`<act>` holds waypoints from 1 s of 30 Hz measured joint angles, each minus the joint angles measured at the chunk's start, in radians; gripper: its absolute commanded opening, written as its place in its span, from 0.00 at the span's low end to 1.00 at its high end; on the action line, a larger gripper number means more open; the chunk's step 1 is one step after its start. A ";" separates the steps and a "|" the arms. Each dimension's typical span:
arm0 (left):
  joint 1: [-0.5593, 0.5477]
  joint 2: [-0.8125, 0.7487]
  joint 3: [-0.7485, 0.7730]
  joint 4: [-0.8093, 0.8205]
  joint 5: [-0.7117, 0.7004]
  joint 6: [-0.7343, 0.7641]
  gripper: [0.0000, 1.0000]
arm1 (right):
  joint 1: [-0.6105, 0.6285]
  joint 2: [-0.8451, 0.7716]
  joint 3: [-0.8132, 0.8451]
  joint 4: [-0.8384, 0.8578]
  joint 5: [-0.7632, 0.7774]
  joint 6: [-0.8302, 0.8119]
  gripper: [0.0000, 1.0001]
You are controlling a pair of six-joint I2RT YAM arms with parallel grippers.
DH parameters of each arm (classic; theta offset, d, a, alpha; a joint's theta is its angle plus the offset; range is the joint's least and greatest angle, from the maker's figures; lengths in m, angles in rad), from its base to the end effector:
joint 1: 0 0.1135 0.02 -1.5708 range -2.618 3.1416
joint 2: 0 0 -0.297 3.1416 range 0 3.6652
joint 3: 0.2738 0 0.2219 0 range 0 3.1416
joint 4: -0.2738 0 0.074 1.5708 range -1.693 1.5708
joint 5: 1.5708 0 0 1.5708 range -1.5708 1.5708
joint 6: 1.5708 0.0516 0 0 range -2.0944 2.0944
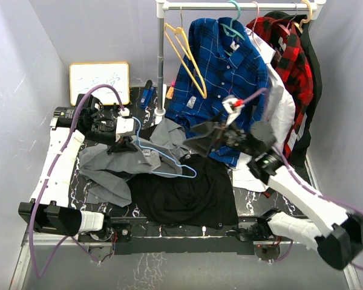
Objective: Place the shirt on the hanger
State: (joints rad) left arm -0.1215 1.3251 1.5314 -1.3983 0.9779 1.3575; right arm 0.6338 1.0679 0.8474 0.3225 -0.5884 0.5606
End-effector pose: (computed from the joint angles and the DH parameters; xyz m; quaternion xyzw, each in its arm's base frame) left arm 0.1761 -0.0646 0.4085 0.6496 0.5810 -0.2797 0.4027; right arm 0.1561 0.1503 0.3975 -0.2385 0.6330 0.5601 0.4781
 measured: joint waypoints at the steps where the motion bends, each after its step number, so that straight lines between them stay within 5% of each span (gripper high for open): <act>1: 0.000 0.000 0.000 -0.002 0.003 0.003 0.00 | -0.053 -0.052 -0.024 -0.005 -0.005 0.011 0.98; 7: 0.000 -0.008 0.000 -0.011 0.006 0.011 0.00 | -0.425 -0.281 -0.239 -0.078 -0.029 0.137 0.98; 15: 0.000 -0.018 0.000 -0.016 0.026 0.011 0.00 | -0.460 -0.254 -0.459 -0.211 -0.124 0.182 0.95; 19: 0.000 -0.018 0.000 -0.015 0.034 0.009 0.00 | -0.386 -0.187 -0.463 -0.189 -0.181 0.170 0.95; 25: 0.000 -0.018 0.001 0.019 0.042 -0.023 0.00 | -0.026 -0.052 -0.378 -0.200 -0.092 0.068 0.95; 30: 0.000 -0.018 0.014 0.032 0.053 -0.039 0.00 | 0.020 -0.011 -0.358 -0.172 0.019 0.023 0.95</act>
State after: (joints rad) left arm -0.1215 1.3071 1.5452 -1.3666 1.0313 1.3190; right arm 0.6540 1.0573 0.4896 0.1501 -0.5697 0.5838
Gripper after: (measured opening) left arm 0.065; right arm 0.951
